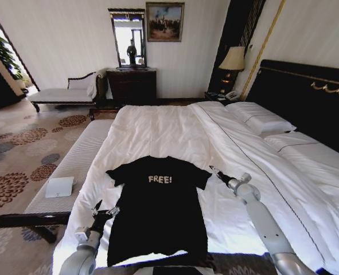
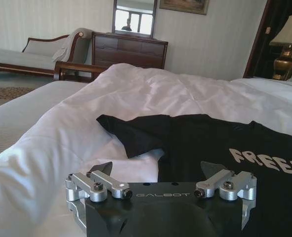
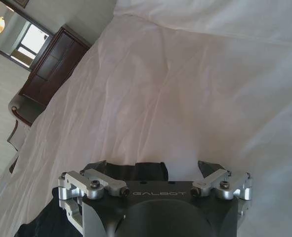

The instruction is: Fold the clothes on the bed.

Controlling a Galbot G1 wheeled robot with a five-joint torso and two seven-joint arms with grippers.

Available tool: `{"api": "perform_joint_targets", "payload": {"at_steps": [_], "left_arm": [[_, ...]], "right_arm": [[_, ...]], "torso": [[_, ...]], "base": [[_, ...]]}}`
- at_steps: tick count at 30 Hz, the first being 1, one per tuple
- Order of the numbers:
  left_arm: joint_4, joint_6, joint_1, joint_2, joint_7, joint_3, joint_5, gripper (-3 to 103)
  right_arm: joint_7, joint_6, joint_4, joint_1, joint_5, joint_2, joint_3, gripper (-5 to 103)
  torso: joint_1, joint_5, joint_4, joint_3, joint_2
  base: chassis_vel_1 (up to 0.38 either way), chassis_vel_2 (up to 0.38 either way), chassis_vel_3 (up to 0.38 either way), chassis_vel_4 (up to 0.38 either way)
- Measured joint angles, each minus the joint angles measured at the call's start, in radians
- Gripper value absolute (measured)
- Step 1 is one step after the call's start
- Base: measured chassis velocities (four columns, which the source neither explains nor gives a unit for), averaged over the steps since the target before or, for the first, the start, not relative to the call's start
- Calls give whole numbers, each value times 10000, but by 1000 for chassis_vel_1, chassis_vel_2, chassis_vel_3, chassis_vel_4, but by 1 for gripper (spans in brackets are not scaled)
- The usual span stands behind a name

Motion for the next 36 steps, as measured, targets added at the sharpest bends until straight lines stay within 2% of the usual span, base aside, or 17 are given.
{"api": "perform_joint_targets", "payload": {"at_steps": [5, 9, 12, 13, 15, 16, 19, 20, 21, 22, 24, 25, 29, 31, 33, 36], "left_arm": [[-209, 6, 244, 29, -24, -195, -25, 100], [-273, 24, 205, 79, -87, -292, -113, 100], [-316, 52, 141, 76, -163, -330, -189, 100], [-316, 52, 141, 76, -163, -330, -189, 100], [-363, 68, 140, 75, -194, -331, -204, 100], [-380, 79, 145, 75, -203, -331, -208, 100], [-429, 98, 152, 71, -224, -342, -228, 100], [-429, 98, 152, 71, -224, -342, -228, 100], [-439, 102, 151, 67, -231, -348, -236, 100], [-444, 105, 151, 64, -235, -351, -242, 100], [-470, 113, 150, 53, -255, -355, -266, 100], [-470, 113, 150, 53, -255, -355, -266, 100], [-519, 121, 181, 51, -296, -401, -283, 100], [-522, 121, 183, 49, -300, -430, -294, 100], [-523, 121, 181, 29, -306, -468, -329, 100], [-523, 121, 168, 6, -307, -467, -333, 100]], "right_arm": [[-64, -23, -356, 93, 123, 358, 60, 100], [-47, -50, -371, 101, 268, 348, 69, 92], [-10, -50, -363, 75, 264, 400, 65, 76], [-10, -50, -363, 75, 264, 400, 65, 76], [-3, -51, -360, 73, 264, 425, 66, 65], [-2, -51, -356, 73, 265, 432, 67, 65], [7, -51, -321, 70, 267, 441, 76, 49], [7, -51, -321, 70, 267, 441, 76, 49], [11, -52, -296, 60, 266, 442, 77, 44], [14, -52, -279, 51, 267, 442, 78, 44], [70, -52, -259, 43, 264, 441, 80, 33], [70, -52, -259, 43, 264, 441, 80, 33], [149, -54, -284, 37, 248, 461, 96, 12], [150, -54, -273, 13, 236, 462, 96, 12], [150, -54, -233, -6, 195, 465, 96, 2], [151, -54, -204, -6, 158, 481, 95, 1]], "torso": [[-1, -2, 1, -1, 0], [1, -2, 0, 1, 0], [1, -2, 0, 1, 0], [1, -2, 0, 1, 0], [1, -2, 2, 0, 0], [0, -2, 2, 0, 1], [1, -2, 1, 1, 0], [1, -2, 1, 1, 0], [1, -2, 2, 1, 0], [1, -1, 1, 1, 0], [1, -2, 1, 1, 0], [1, -2, 1, 1, 0], [1, -1, 2, 0, 0], [1, -1, 1, 1, 0], [1, -1, 0, 0, 0], [0, -2, 1, 1, 0]], "base": [[0, 0, 0, 0], [0, 0, 0, 0], [0, 0, 0, 0], [0, 0, 0, 0], [0, 0, 0, 0], [0, 0, 0, 0], [0, 0, 0, 0], [0, 0, 0, 0], [0, 0, 0, 0], [0, 0, 0, 0], [0, 0, 0, 0], [0, 0, 0, 0], [0, 0, 0, 0], [0, 0, 0, 0], [0, 0, 0, 0], [0, 0, 0, 0]]}}
